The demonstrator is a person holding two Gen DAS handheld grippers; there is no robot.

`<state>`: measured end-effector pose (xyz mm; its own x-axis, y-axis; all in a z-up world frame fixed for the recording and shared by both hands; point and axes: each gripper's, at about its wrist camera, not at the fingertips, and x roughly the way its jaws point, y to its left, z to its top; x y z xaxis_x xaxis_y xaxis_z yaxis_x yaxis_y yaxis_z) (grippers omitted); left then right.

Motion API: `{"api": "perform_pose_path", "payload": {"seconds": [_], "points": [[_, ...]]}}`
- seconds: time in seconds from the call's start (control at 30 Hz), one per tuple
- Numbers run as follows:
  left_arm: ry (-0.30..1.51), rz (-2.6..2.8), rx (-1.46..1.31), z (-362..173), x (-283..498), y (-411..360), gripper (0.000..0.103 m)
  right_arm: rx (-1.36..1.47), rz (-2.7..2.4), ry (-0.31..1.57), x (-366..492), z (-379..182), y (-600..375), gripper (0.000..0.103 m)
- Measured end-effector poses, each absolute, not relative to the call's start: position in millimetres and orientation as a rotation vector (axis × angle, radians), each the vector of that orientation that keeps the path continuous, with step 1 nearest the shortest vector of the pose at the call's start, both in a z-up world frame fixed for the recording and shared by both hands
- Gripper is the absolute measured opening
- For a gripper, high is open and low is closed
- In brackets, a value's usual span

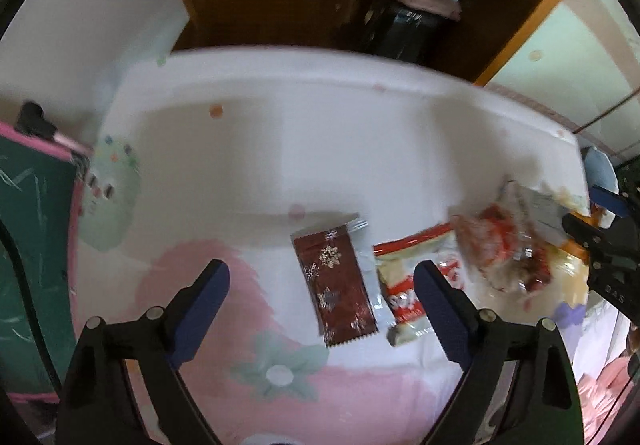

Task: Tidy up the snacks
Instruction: 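Grasp the brown wrapped bar with the left gripper while the right grasps the orange-white bar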

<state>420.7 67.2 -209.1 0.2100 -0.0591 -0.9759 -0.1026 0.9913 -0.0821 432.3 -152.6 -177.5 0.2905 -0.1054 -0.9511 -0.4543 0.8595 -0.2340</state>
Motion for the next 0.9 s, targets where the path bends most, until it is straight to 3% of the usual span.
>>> {"api": "perform_pose_path", "payload": {"seconds": [0.27, 0.4, 0.5, 0.57, 0.7, 0.9], "points": [[1.428, 0.047, -0.187, -250, 425, 64, 0.093, -0.501, 0.347, 1.311, 441, -201, -142, 0.055], [1.448, 0.056, -0.201, -259, 422, 64, 0.093, -0.638, 0.371, 1.352, 427, -221, -126, 0.054], [1.457, 0.057, -0.239, -262, 420, 67, 0.091, -0.603, 0.395, 1.386, 422, -227, -127, 0.04], [1.457, 0.047, -0.26, -263, 414, 72, 0.084, -0.561, 0.403, 1.401, 420, -226, -130, 0.039], [1.458, 0.049, -0.227, -259, 407, 74, 0.058, -0.489, 0.393, 1.377, 412, -215, -134, 0.038], [1.436, 0.061, -0.184, -257, 397, 79, 0.035, -0.3, 0.402, 1.332, 402, -189, -144, 0.038]]}}
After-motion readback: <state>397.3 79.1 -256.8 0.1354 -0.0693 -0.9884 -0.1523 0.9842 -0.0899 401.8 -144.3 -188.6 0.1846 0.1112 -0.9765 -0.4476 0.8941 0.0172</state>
